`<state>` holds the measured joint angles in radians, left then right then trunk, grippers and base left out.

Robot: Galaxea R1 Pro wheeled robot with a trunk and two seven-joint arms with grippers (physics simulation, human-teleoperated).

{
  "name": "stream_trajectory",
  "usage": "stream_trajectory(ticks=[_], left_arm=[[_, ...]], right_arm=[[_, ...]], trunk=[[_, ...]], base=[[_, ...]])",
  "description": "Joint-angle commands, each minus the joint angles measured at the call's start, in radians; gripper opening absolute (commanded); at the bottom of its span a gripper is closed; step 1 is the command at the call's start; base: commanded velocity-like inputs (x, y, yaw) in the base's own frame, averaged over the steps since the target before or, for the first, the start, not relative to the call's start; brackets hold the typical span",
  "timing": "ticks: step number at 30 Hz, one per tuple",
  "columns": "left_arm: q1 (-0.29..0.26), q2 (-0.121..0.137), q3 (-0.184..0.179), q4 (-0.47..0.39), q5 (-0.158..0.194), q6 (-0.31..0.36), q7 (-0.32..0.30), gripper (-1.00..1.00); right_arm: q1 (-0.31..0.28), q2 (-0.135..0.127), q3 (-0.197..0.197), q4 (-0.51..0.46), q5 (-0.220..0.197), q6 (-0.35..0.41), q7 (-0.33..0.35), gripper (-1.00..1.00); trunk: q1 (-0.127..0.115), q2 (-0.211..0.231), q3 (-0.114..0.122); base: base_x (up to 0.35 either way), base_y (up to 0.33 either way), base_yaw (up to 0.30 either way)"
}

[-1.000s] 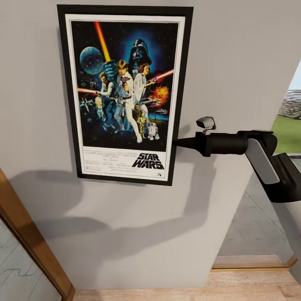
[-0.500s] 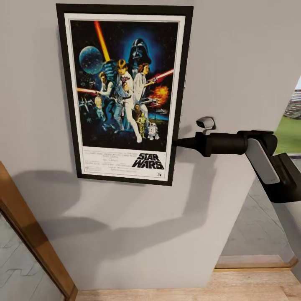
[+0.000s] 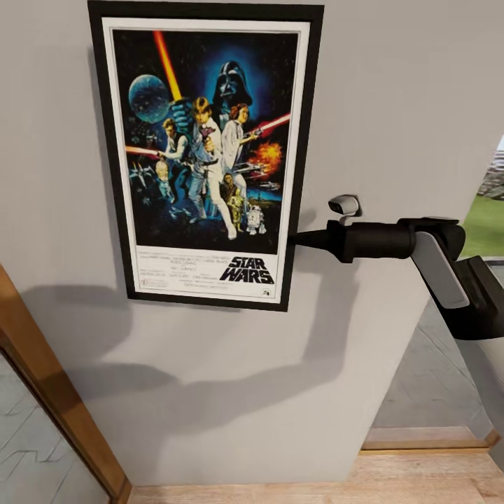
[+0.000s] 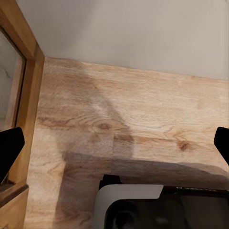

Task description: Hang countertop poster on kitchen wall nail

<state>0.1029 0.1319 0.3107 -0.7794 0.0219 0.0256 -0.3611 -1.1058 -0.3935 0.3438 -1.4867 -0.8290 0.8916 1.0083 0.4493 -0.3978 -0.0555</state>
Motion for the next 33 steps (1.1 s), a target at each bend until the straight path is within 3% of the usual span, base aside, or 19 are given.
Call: stream_trajectory(ticks=[1,11,33], left_arm=[[0.0,0.0,0.002,-0.001,0.002,0.003,-0.006,1.0],[0.0,0.0,0.002,-0.001,0.002,0.004,-0.006,1.0],[0.0,0.0,0.002,-0.001,0.001,0.004,-0.006,1.0]], right_arm=[[-0.001,-0.001,0.001,0.0,-0.006,0.006,0.001,-1.0],[-0.001,-0.001,0.02,0.002,-0.006,0.005,0.001,-1.0],[-0.001,-0.001,0.021,0.002,-0.006,0.005,0.0,-1.0]], trunk=[[0.001,-0.002,-0.002],[0.001,-0.002,-0.002],[0.001,-0.002,-0.002]], base=[[0.0,0.016,0.0],[0.0,0.044,0.0],[0.0,0.001,0.0]])
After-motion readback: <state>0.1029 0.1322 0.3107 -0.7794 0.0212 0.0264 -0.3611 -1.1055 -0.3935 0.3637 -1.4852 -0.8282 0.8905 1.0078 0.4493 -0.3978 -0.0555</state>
